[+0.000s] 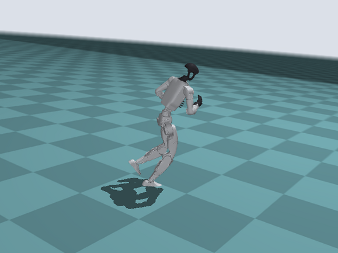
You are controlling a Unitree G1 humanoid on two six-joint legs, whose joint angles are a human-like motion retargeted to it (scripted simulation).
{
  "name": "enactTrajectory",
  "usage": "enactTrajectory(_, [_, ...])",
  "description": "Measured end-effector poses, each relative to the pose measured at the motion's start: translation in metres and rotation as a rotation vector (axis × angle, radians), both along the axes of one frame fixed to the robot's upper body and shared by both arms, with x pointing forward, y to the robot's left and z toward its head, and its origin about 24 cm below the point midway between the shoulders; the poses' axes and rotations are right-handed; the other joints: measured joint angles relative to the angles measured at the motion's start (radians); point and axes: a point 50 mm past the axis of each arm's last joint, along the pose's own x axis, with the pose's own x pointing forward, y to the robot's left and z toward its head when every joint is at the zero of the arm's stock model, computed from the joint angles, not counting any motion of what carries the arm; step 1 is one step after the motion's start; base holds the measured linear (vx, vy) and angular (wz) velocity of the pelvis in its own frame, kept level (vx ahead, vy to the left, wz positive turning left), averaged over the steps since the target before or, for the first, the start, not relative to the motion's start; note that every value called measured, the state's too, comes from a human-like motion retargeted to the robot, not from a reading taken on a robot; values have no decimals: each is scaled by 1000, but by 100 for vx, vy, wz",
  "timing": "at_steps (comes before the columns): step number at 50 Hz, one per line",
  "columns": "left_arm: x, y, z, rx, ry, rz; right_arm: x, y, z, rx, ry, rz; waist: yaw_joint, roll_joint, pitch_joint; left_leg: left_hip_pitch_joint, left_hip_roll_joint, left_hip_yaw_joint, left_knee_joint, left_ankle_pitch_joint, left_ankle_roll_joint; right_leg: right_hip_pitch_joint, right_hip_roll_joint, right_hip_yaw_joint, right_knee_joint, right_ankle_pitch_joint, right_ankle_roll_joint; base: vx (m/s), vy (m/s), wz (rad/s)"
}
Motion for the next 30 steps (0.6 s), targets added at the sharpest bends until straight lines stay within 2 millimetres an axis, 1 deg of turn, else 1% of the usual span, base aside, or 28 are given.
enactTrajectory(2, [-15, 9, 2, 35, 4, 4, -10, 14, 29, 93, -96, 68, 59, -38, 5, -51, -8, -1, -71, -61, 31, 73, 0, 48, -62, 30, 53, 90, -5, -133])
enactTrajectory(3, [-20, 13, 5, 69, 1, -5, -15, 18, 39, 137, -123, 97, 93, -57, -1, -73, -13, -1, -144, -87, 48, 112, 1, 70, -116, 68, 79, 93, -6, -115])
enactTrajectory(5, [-24, 17, 10, 125, -1, -37, -24, 26, 51, 214, -141, 132, 165, -104, -26, -98, -26, 14, -367, -96, 63, 178, -7, 117, -225, 170, 133, 96, -4, -104])
enactTrajectory(7, [-20, 17, 13, 145, -4, -74, -26, 32, 51, 261, -106, 156, 228, -148, -51, -71, -40, 65, -687, -42, 41, 243, -16, 167, -323, 297, 182, 100, 5, -92])
enactTrajectory(8, [-18, 17, 13, 147, -4, -90, -27, 35, 48, 270, -76, 173, 249, -159, -65, -47, -44, 99, -847, -9, 17, 279, -14, 191, -364, 361, 203, 103, 11, -75])
enactTrajectory(10, [-16, 17, 12, 150, 6, -118, -30, 39, 38, 252, -19, 210, 262, -156, -95, -8, -50, 174, -1078, 52, -47, 352, 6, 230, -418, 474, 227, 104, 16, -48])
enactTrajectory(12, [-12, 16, 8, 164, 27, -133, -32, 37, 24, 197, 27, 245, 238, -118, -104, 47, -57, 213, -1165, 127, -82, 428, 41, 260, -415, 550, 200, 103, 19, -4])
enactTrajectory(13, [-9, 16, 6, 169, 39, -135, -33, 35, 16, 169, 59, 258, 217, -92, -96, 81, -55, 206, -1159, 148, -74, 458, 62, 272, -378, 569, 171, 100, 19, 23])
enactTrajectory(14, [-2, 14, 4, 166, 47, -136, -31, 32, 6, 147, 108, 257, 193, -71, -70, 114, -50, 194, -1105, 119, -40, 475, 77, 282, -298, 576, 141, 97, 17, 37])
enactTrajectory(15, [6, 12, 3, 159, 52, -139, -27, 29, -5, 128, 165, 249, 168, -53, -37, 146, -42, 179, -1028, 65, 7, 484, 89, 290, -197, 575, 109, 92, 15, 25])
enactTrajectory(16, [18, 4, 4, 185, 34, -176, -19, 23, -19, 120, 223, 202, 159, -66, -44, 60, -13, 182, -803, -48, 8, 382, 83, 258, 20, 530, 141, 89, 13, 3])
enactTrajectory(17, [30, -5, 6, 204, 9, -206, -11, 17, -35, 98, 278, 144, 152, -79, -53, -2, 11, 189, -627, -139, 9, 287, 61, 220, 214, 476, 143, 86, 11, -34])
enactTrajectory(18, [40, -15, 12, 204, -32, -220, -6, 13, -55, 46, 327, 65, 147, -93, -64, -18, 26, 202, -550, -189, 11, 205, 9, 168, 362, 404, 84, 87, 11, -54])
enactTrajectory(19, [53, -25, 26, 212, -92, -233, -2, 5, -71, 3, 373, 1, 142, -107, -56, 20, 19, 214, -562, -214, 14, 152, -51, 128, 458, 324, -8, 86, 12, -67])
enactTrajectory(20, [65, -35, 43, 223, -162, -246, 0, -4, -85, -36, 419, -58, 136, -120, -37, 84, 1, 226, -618, -225, 17, 114, -115, 96, 528, 242, -116, 85, 13, -27])
enactTrajectory(22, [83, -59, 87, 247, -341, -315, -8, -33, -96, 71, 513, -107, 85, -133, -40, 147, -24, 213, -676, -217, 0, 21, -177, 56, 577, 173, -151, 84, 15, 56])
enactTrajectory(23, [89, -72, 109, 243, -425, -352, -16, -51, -97, 145, 558, -111, 44, -127, -55, 169, -30, 190, -711, -196, -8, -18, -176, 45, 549, 163, -143, 86, 13, 125])
enactTrajectory(25, [88, -89, 141, 201, -565, -401, -35, -82, -100, 212, 621, -115, -65, -91, -100, 213, -16, 130, -781, -133, -36, -57, -135, 20, 388, 187, -86, 90, 7, 151])
enactTrajectory(27, [79, -99, 158, 128, -670, -423, -48, -102, -103, 179, 657, -124, -179, -60, -146, 264, 1, 75, -854, -42, -75, -47, -99, -10, 110, 269, 11, 97, -3, 124])
enactTrajectory(28, [75, -103, 165, 88, -712, -437, -52, -110, -104, 155, 673, -130, -229, -51, -165, 292, 3, 53, -890, 8, -91, -29, -95, -33, -46, 322, 63, 102, -10, 87])
enactTrajectory(30, [64, -112, 170, 33, -764, -504, -60, -126, -107, 131, 700, -166, -291, -66, -198, 372, -19, 23, -963, 102, -114, -11, -119, -80, -261, 381, 210, 105, -16, 47])
